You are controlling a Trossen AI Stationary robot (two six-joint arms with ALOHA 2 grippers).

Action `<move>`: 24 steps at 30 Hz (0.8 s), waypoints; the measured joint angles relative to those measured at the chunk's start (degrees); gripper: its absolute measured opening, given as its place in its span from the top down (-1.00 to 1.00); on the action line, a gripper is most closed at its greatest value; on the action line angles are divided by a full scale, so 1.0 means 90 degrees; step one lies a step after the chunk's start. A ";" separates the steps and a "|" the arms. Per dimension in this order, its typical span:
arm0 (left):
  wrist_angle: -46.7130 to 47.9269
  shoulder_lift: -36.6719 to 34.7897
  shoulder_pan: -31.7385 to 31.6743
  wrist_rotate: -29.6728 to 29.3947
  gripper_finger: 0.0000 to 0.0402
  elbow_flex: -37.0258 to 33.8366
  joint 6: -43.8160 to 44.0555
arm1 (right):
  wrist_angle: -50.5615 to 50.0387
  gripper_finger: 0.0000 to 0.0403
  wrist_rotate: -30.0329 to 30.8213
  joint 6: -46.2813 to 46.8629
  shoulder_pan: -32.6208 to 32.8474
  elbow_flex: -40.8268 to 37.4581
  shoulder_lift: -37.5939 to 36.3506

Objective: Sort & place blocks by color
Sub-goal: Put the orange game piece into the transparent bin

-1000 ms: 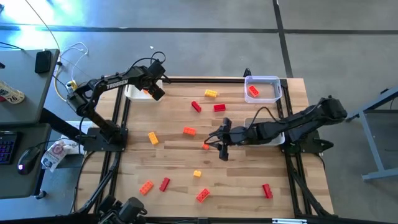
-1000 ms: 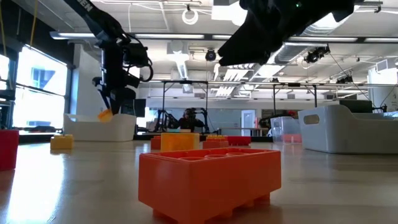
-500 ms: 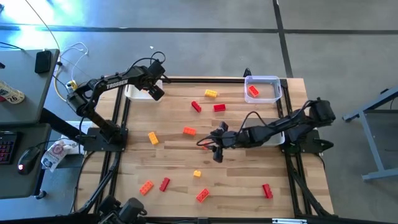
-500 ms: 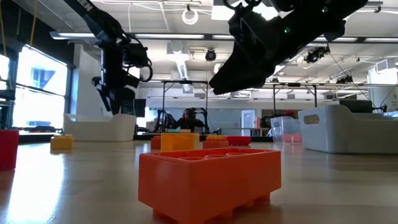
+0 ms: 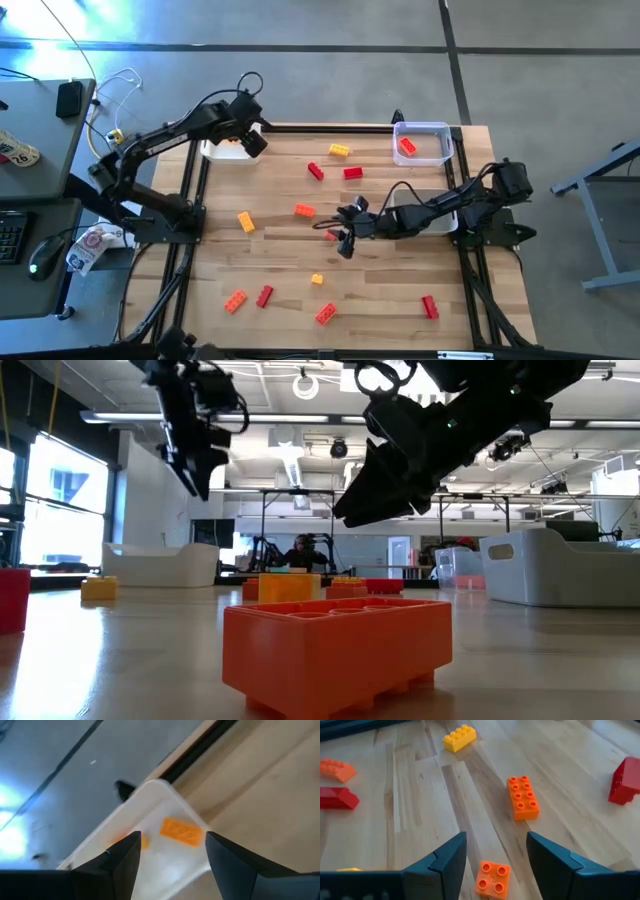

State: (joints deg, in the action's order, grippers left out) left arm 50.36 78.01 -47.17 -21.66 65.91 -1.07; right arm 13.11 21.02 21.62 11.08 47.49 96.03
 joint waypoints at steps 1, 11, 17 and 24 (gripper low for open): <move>0.0011 -0.0128 0.0077 0.0130 -0.03 0.0011 0.0068 | -0.0149 0.04 -0.0007 0.0002 -0.0018 0.0101 0.0000; 0.0272 -0.1166 0.0815 0.1318 -0.04 0.0024 0.0769 | -0.2449 0.04 -0.0171 0.0411 -0.0067 0.1543 0.0445; 0.0382 -0.1536 0.1173 0.1342 -0.04 0.0024 0.0791 | -0.2810 0.04 -0.0402 0.0682 -0.0075 0.1922 0.1060; 0.0388 -0.1629 0.1325 0.1343 -0.04 0.0021 0.0887 | -0.2935 0.04 -0.0530 0.0787 -0.0108 0.2106 0.1433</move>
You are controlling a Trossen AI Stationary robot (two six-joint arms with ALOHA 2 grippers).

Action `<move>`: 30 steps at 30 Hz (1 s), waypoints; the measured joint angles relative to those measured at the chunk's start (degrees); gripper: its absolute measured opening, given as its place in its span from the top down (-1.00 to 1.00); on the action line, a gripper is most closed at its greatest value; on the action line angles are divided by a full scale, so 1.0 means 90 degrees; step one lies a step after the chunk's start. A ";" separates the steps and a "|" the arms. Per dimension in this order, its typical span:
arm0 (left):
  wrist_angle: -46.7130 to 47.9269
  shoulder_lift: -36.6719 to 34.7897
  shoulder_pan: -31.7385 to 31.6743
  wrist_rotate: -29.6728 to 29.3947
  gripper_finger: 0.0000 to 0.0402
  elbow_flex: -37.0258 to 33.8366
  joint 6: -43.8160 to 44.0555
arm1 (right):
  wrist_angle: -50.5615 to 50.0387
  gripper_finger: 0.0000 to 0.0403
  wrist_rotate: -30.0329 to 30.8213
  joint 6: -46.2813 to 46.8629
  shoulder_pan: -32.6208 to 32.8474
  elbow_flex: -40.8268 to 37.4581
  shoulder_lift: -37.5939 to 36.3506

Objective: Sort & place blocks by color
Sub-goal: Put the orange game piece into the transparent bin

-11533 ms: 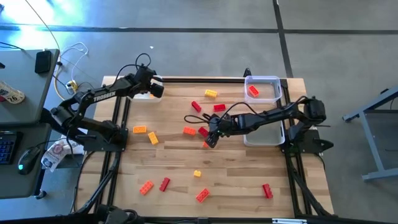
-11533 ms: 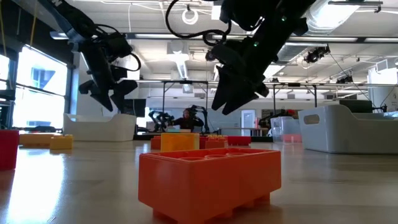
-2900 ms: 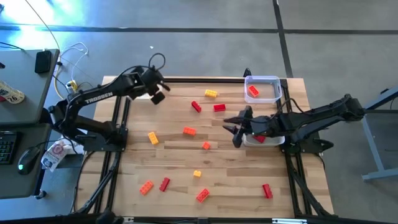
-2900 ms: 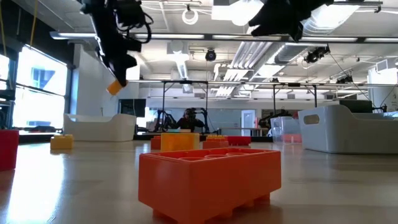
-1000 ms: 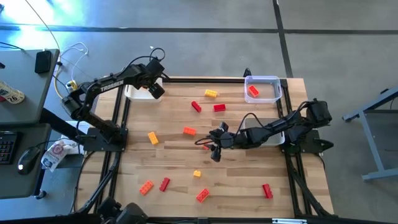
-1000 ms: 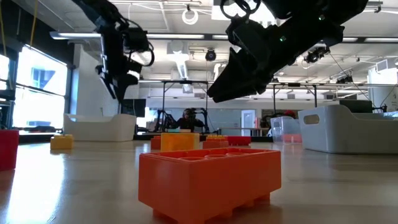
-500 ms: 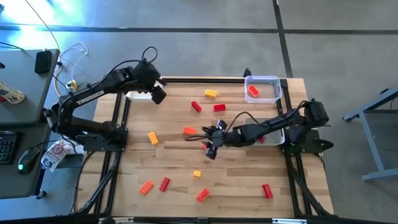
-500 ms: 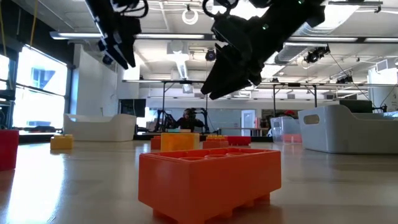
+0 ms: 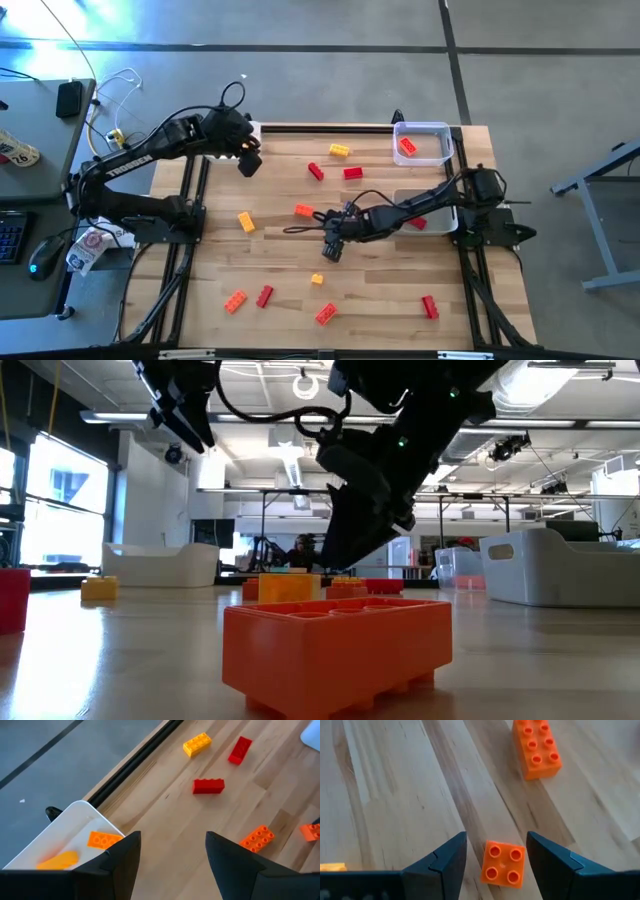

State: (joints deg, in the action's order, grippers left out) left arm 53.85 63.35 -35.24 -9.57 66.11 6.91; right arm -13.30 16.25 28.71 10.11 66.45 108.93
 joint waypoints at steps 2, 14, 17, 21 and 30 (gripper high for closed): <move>0.0009 0.0000 0.0012 0.0001 -0.04 0.0000 0.0000 | -0.0025 0.04 0.0003 0.0016 0.0000 0.0003 0.0065; 0.0016 0.0000 0.0012 -0.0006 -0.04 0.0000 -0.0001 | -0.0255 0.05 0.0000 0.0117 -0.0012 0.0003 0.0457; 0.0016 0.0002 0.0012 -0.0008 -0.04 0.0000 -0.0001 | -0.0245 0.15 -0.0024 0.0127 -0.0012 0.0003 0.0468; 0.0016 0.0005 0.0012 -0.0005 -0.03 0.0000 0.0000 | -0.0242 0.45 -0.0026 0.0250 -0.0011 0.0003 0.0456; 0.0101 0.0007 0.0012 -0.0003 -0.04 0.0000 0.0006 | -0.0368 0.45 0.0024 0.0268 0.0049 -0.0008 0.0362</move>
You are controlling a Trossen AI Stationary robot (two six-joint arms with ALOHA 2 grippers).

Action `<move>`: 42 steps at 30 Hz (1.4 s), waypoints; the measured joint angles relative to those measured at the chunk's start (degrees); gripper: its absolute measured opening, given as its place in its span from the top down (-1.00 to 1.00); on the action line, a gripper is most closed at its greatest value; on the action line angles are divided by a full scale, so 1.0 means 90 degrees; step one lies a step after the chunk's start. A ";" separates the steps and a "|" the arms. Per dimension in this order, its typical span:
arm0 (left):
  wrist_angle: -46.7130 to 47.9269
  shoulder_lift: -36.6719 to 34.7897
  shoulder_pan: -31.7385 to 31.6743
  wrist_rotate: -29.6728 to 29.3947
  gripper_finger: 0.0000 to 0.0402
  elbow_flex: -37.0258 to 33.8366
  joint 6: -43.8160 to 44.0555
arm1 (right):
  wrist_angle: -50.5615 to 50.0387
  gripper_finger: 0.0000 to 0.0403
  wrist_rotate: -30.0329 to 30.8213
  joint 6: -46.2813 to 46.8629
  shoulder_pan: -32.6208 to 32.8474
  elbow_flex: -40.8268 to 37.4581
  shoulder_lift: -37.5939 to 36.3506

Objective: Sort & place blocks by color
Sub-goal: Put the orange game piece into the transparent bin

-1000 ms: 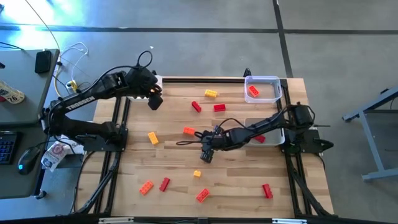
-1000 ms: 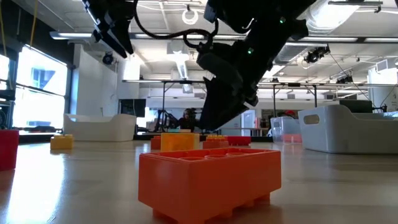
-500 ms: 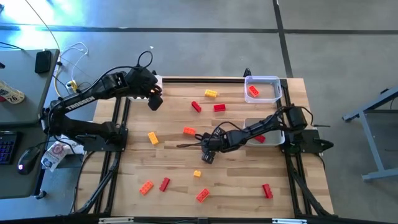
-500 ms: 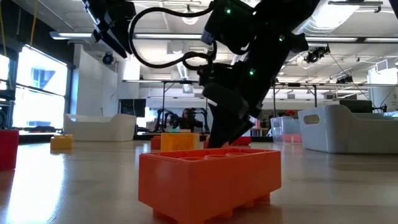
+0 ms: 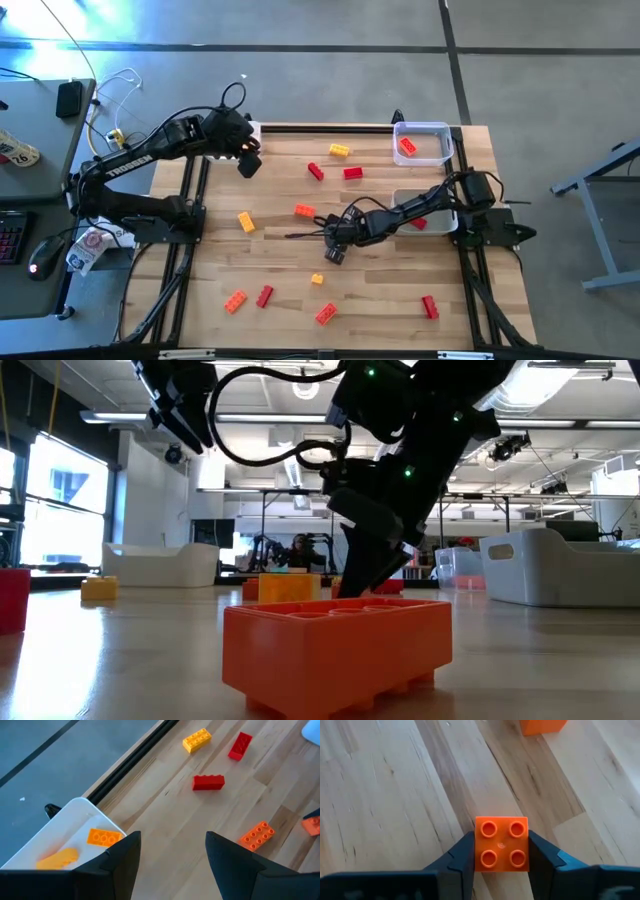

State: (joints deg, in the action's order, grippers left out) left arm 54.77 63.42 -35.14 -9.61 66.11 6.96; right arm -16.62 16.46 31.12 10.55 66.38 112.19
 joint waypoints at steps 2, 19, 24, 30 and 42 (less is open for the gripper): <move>0.0085 0.0000 0.0000 0.0001 -0.04 0.0000 0.0049 | -0.0121 0.45 0.0088 0.0044 0.0009 -0.0001 -0.0153; 0.0238 0.0056 0.0002 0.0005 -0.04 -0.0160 0.0152 | -0.2788 0.45 0.2577 0.0386 -0.0424 -0.0001 -0.2217; 0.0240 0.0053 0.0005 0.0039 -0.04 -0.0452 0.0161 | -0.3224 0.45 0.2980 0.0379 -0.0880 -0.0001 -0.2817; 0.0214 0.0053 0.0171 0.0356 -0.04 -0.0849 0.0555 | -0.3912 0.45 0.3211 0.0378 -0.1770 -0.0001 -0.3348; 0.0194 0.0051 0.1491 0.0570 -0.04 -0.1175 0.1588 | -0.4613 0.45 0.2576 -0.0324 -0.3905 -0.0104 -0.3456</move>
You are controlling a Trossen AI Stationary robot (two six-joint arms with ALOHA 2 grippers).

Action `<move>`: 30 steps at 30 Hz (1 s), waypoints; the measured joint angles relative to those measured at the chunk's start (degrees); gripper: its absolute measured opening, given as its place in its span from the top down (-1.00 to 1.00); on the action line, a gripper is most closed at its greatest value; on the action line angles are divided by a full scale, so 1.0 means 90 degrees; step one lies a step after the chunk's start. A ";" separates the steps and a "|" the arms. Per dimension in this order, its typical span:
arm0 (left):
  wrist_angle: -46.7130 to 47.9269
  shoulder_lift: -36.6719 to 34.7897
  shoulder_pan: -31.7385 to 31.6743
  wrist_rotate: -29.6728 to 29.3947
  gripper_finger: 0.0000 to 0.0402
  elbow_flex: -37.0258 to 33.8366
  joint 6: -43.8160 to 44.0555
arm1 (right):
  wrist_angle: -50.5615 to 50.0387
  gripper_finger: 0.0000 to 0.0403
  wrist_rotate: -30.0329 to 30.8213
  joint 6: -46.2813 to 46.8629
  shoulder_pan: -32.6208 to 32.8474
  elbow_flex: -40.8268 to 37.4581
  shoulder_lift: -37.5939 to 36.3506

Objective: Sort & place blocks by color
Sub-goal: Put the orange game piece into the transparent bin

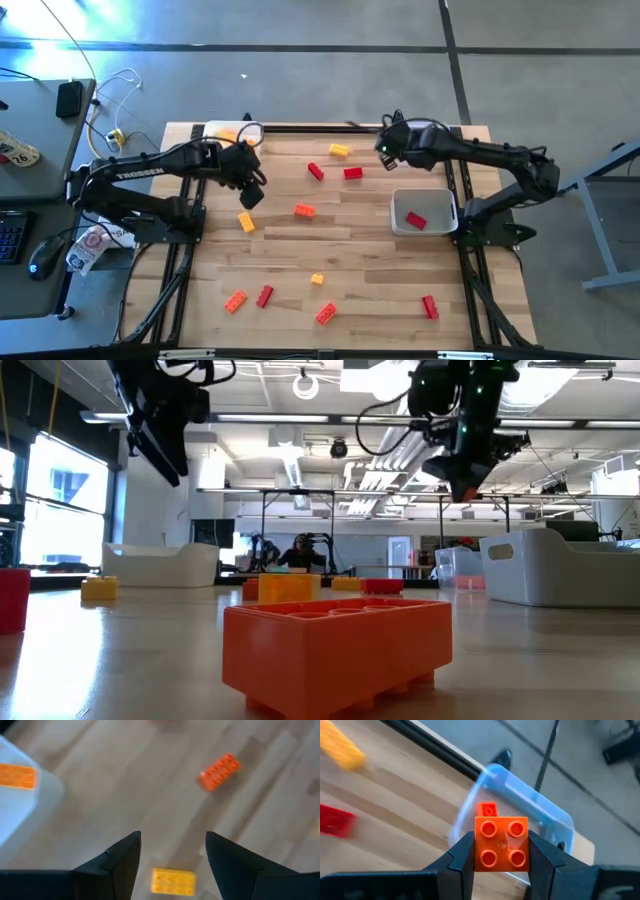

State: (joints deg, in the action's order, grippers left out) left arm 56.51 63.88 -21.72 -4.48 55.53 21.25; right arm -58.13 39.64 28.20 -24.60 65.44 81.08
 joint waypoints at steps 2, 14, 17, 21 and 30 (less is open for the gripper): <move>0.0000 0.0000 0.0272 0.0001 -0.04 0.0000 0.0145 | 0.0032 0.45 -0.0193 -0.0169 -0.0345 -0.0043 -0.0002; 0.0002 0.0000 0.1866 0.0001 -0.04 0.0000 0.1526 | 0.0239 0.45 -0.2219 -0.0790 -0.2056 -0.0079 0.0036; 0.0000 0.0000 0.2233 -0.0049 -0.04 0.0000 0.1940 | 0.0415 0.45 -0.2299 -0.0859 -0.2316 -0.0079 0.0120; 0.0000 0.0000 0.2744 -0.0077 -0.04 0.0000 0.2506 | 0.0488 0.45 -0.2613 -0.0946 -0.2659 -0.0079 0.0391; -0.0107 0.0003 0.3897 -0.0074 -0.04 0.0000 0.3642 | 0.0744 0.45 -0.2826 -0.1296 -0.2979 -0.0079 0.1210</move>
State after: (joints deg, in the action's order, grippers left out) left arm 55.54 63.90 13.35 -5.15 55.53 54.03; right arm -51.44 14.21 16.54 -51.41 64.73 91.97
